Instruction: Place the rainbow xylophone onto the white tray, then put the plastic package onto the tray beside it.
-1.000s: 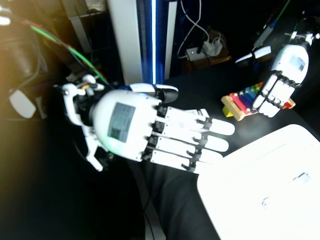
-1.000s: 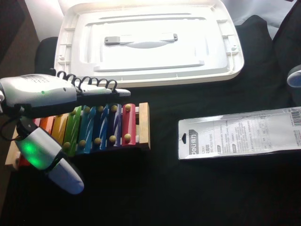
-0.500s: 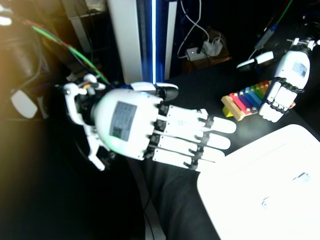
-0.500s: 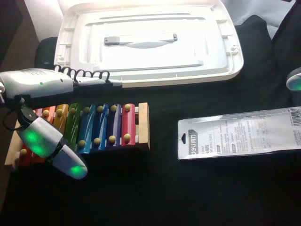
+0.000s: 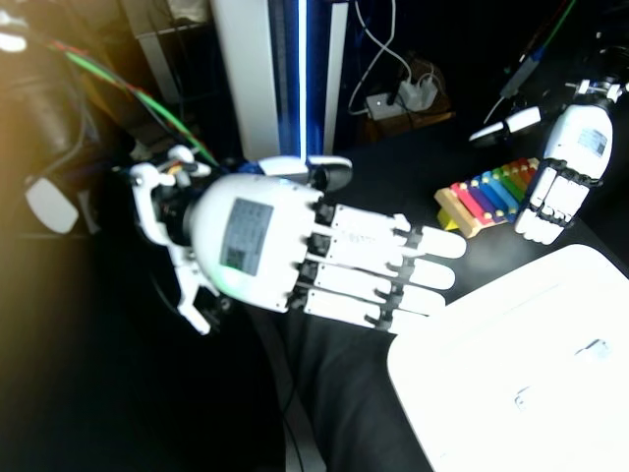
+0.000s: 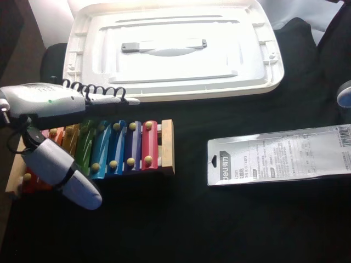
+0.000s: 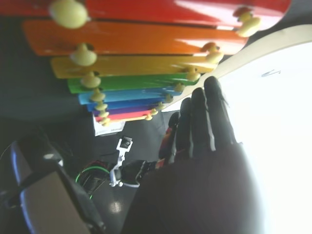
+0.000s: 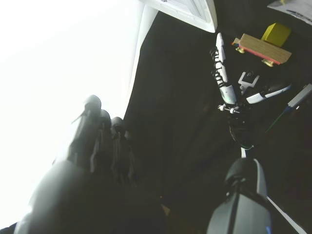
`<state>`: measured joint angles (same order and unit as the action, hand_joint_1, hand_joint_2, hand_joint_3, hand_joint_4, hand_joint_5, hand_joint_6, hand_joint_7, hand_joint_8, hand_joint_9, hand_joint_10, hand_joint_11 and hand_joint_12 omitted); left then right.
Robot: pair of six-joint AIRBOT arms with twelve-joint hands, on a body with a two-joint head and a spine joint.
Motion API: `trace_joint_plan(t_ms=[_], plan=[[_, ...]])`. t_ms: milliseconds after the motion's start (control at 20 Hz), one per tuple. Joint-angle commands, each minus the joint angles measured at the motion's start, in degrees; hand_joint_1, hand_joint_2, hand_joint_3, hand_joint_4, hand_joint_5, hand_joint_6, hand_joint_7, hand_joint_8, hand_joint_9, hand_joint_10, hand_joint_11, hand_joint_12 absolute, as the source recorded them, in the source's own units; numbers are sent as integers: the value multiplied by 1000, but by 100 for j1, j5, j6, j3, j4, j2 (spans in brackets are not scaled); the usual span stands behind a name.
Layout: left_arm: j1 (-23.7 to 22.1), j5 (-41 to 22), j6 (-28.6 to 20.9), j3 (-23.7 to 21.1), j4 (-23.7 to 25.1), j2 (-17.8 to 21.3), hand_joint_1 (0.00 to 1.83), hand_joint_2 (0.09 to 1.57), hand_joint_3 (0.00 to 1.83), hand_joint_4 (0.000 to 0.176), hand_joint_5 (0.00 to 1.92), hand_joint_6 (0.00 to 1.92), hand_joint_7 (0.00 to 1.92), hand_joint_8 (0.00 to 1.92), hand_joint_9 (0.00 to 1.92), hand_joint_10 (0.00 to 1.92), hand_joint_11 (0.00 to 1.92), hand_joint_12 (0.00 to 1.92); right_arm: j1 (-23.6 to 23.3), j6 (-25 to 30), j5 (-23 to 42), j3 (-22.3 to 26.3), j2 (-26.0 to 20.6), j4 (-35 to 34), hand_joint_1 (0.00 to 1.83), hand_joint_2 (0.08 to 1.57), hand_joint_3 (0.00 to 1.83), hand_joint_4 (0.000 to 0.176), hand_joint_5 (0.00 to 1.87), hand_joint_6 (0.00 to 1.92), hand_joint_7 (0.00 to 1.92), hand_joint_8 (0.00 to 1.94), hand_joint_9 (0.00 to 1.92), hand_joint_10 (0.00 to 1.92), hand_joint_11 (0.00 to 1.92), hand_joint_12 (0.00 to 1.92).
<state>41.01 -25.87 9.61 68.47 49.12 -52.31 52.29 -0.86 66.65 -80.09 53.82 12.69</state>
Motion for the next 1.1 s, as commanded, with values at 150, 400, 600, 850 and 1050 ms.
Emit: trace_joint_plan(t_ms=[150,400,600,850,1050], plan=[[-49,-323,-14,18,-36,-141,646,588,0,0,0,0,132,6,165,6,189,80,-102,70,677,23,15,-239,644,700,0,3,52,1,144,0,126,5,213,44],[-8,-313,-14,98,9,-333,699,620,9,0,20,7,189,18,218,20,218,97,-122,72,749,64,12,-161,625,675,0,13,43,0,145,4,127,4,226,46],[32,-371,-15,116,19,-424,1158,896,14,0,178,9,353,10,396,17,278,159,-150,72,770,80,12,-102,687,728,15,17,41,0,134,0,114,0,228,45],[31,-373,-15,214,4,-546,1332,1051,1,0,502,8,656,2,739,8,460,476,-152,71,771,78,12,-99,725,739,7,23,43,0,133,0,94,0,198,29],[31,-382,-15,237,-35,-559,1240,1080,0,0,682,12,769,8,906,30,582,874,-152,71,771,79,13,-99,714,726,0,36,61,7,139,4,107,6,205,31]])
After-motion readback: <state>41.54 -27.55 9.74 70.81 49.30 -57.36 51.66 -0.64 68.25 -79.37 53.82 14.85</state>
